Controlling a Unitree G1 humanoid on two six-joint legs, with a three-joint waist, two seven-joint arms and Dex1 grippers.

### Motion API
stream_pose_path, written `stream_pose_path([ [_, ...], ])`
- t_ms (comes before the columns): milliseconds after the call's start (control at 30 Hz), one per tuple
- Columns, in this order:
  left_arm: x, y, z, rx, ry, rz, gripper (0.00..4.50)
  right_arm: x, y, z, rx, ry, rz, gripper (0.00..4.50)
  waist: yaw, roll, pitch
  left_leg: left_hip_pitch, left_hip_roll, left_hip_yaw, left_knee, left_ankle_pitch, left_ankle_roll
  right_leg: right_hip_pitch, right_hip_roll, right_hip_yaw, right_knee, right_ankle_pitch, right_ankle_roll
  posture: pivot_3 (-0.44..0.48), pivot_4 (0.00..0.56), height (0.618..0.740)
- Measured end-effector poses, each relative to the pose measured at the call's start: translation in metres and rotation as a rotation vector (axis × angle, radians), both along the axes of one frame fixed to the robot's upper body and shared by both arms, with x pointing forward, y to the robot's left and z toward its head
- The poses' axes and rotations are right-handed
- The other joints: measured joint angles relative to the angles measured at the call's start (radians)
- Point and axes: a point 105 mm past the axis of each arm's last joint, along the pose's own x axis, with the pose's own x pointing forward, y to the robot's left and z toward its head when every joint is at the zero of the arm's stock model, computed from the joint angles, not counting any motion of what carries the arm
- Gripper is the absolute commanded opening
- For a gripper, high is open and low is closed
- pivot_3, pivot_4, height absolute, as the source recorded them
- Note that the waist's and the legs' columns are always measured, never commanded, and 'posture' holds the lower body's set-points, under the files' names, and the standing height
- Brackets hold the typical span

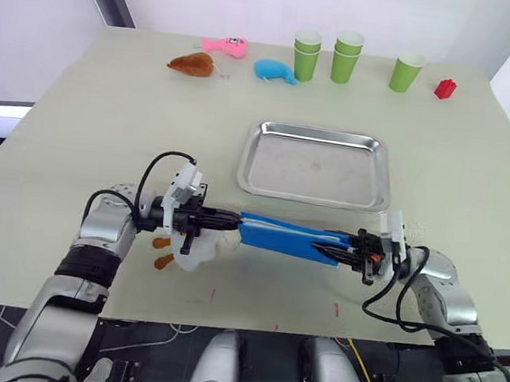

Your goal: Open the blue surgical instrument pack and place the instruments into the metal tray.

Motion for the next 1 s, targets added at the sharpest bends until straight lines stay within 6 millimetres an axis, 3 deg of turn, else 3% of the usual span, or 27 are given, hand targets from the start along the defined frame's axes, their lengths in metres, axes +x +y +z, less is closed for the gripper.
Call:
stream_pose_path([
  [33,-0.001,-0.001,0.0,0.0,0.001,-0.004,0.0,-0.002,-0.001,0.001,-0.004,0.004,0.007,1.79,0.0,0.0,0.0,0.0,0.0,0.0,0.0,0.0,0.0,0.0,0.0,0.0,0.0,0.0,0.0,0.0,0.15,0.74],
  [167,-0.006,-0.003,0.0,0.013,0.017,-0.026,0.0,-0.012,-0.006,0.014,-0.01,0.005,0.034,3.78,0.001,0.0,0.0,0.0,0.0,-0.001,0.0,0.0,0.0,0.0,0.0,0.0,0.0,0.0,0.0,0.0,0.15,0.74],
  [233,-0.007,-0.005,0.0,0.013,0.026,-0.032,0.0,-0.013,-0.007,0.019,-0.015,-0.004,0.037,4.44,0.001,0.0,0.0,0.0,0.0,-0.001,0.0,0.0,0.0,0.0,0.0,0.0,0.0,0.0,0.0,0.0,0.15,0.74],
  [433,-0.011,-0.005,-0.002,0.015,0.099,-0.029,0.0,-0.021,-0.033,0.041,0.007,0.1,-0.014,4.44,0.008,0.0,0.0,0.0,0.0,-0.001,0.0,0.0,0.0,0.0,0.0,0.0,0.0,0.0,0.0,0.0,0.15,0.74],
  [633,-0.011,-0.005,-0.004,0.027,0.1,-0.024,0.0,-0.033,-0.036,0.062,0.071,0.187,-0.016,4.44,0.008,0.0,-0.001,0.0,0.0,-0.001,0.0,0.0,0.0,0.0,0.0,0.0,0.0,0.0,0.0,0.0,0.15,0.74],
  [667,-0.011,-0.005,-0.004,0.027,0.098,-0.025,0.0,-0.034,-0.034,0.064,0.079,0.192,-0.005,3.9,0.008,0.0,-0.001,0.0,0.0,-0.001,0.0,0.0,0.0,0.001,0.0,0.0,0.0,0.0,0.0,0.0,0.15,0.74],
  [733,-0.011,-0.007,-0.004,0.027,0.091,-0.029,0.0,-0.037,-0.033,0.062,0.083,0.219,0.006,3.27,0.014,0.0,-0.001,0.0,-0.001,0.0,0.0,0.0,0.0,0.001,0.0,0.0,0.0,0.0,0.0,0.0,0.15,0.74],
  [767,-0.011,-0.008,-0.004,0.027,0.089,-0.029,0.0,-0.038,-0.032,0.06,0.083,0.228,0.008,2.69,0.015,0.0,-0.001,0.0,-0.001,0.0,0.0,0.0,0.0,0.001,0.0,0.0,0.0,0.0,0.0,0.0,0.15,0.74],
  [800,-0.01,-0.008,-0.004,0.028,0.087,-0.03,0.0,-0.039,-0.031,0.059,0.084,0.238,0.012,2.43,0.017,0.0,-0.001,0.0,-0.001,0.0,0.0,0.0,0.0,0.001,0.0,0.0,0.0,0.0,0.0,0.0,0.15,0.74],
  [933,-0.009,-0.008,-0.004,0.03,0.083,-0.031,0.0,-0.037,-0.027,0.052,0.072,0.252,-0.002,0.4,0.019,0.0,-0.001,0.0,-0.001,0.0,0.0,0.0,0.0,0.001,0.0,0.0,0.0,0.0,0.0,0.0,0.15,0.74],
  [967,-0.009,-0.009,-0.004,0.03,0.082,-0.03,0.0,-0.036,-0.026,0.047,0.055,0.258,-0.008,0.02,0.02,0.0,-0.001,0.0,-0.001,0.0,0.001,0.0,0.0,0.001,0.0,0.0,0.0,0.0,0.0,0.0,0.15,0.74],
  [1000,-0.008,-0.009,-0.004,0.029,0.081,-0.029,0.0,-0.035,-0.025,0.041,0.034,0.27,-0.015,0.02,0.02,0.0,-0.001,0.0,-0.001,0.0,0.001,0.0,0.0,0.001,0.0,0.0,0.0,0.0,0.0,0.0,0.15,0.74],
])
